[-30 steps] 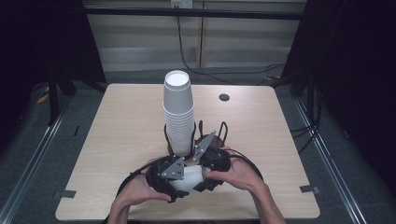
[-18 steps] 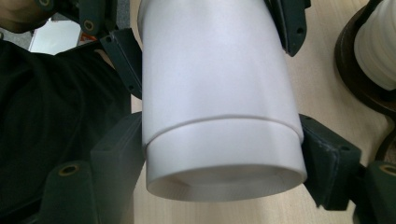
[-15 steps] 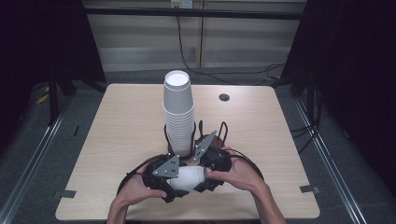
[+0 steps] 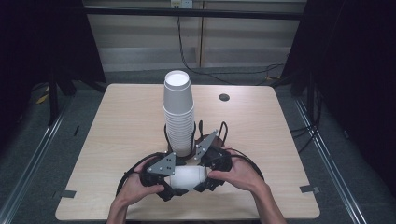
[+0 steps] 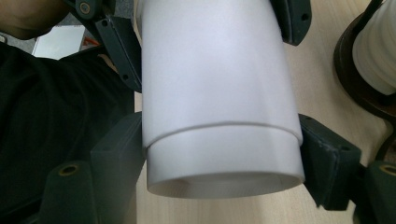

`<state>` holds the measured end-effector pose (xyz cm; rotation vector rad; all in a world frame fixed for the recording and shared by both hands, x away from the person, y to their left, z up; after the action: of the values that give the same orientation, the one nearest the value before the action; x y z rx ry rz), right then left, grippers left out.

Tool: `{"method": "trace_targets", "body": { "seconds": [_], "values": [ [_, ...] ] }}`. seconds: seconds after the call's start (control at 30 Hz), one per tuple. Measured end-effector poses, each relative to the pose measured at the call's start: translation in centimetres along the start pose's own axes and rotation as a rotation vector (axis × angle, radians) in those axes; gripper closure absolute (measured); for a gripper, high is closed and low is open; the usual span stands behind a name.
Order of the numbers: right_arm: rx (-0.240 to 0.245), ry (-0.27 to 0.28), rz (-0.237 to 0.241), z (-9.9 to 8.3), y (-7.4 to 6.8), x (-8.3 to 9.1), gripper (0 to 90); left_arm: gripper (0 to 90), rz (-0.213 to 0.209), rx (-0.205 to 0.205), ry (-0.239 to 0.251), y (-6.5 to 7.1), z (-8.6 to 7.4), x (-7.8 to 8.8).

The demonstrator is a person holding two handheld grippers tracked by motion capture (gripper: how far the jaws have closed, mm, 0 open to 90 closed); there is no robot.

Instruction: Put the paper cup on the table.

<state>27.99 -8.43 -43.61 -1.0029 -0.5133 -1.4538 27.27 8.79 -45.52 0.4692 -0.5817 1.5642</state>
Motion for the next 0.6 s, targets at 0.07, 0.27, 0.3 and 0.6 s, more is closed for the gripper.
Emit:
{"method": "trace_targets", "body": {
  "seconds": [0.07, 0.27, 0.3, 0.6],
  "values": [
    [-0.004, 0.004, -0.001, 0.0, 0.0, 0.1, 23.8, 14.4, -0.002, 0.007, 0.012, 0.0, 0.0, 0.1],
    [-0.004, -0.005, 0.001, 0.0, 0.1, -0.1, 23.7, 15.6, 0.001, 0.027, 0.099, -0.3, 0.1, 1.0],
    [-0.001, -0.005, -0.001, 0.0, 0.1, -0.1, 23.7, 15.6, 0.005, 0.028, 0.101, -0.3, 0.1, 1.2],
    [-0.008, 0.021, -0.008, -0.3, 0.2, -0.1, 24.0, 15.6, 0.03, 0.071, 0.161, -0.5, -0.2, 1.5]
  ]
}}
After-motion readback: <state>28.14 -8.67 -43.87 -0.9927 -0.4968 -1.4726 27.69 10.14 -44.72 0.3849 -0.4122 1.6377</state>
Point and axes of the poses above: each handheld gripper's, and its own axes: x roughly backward along the jaws, z roughly out of its top, y roughly to its right, the point moved 3 cm from there along -x, roughly forward along the jaws, and after that the axes turned 2 degrees about z, right-handed, at the moved point
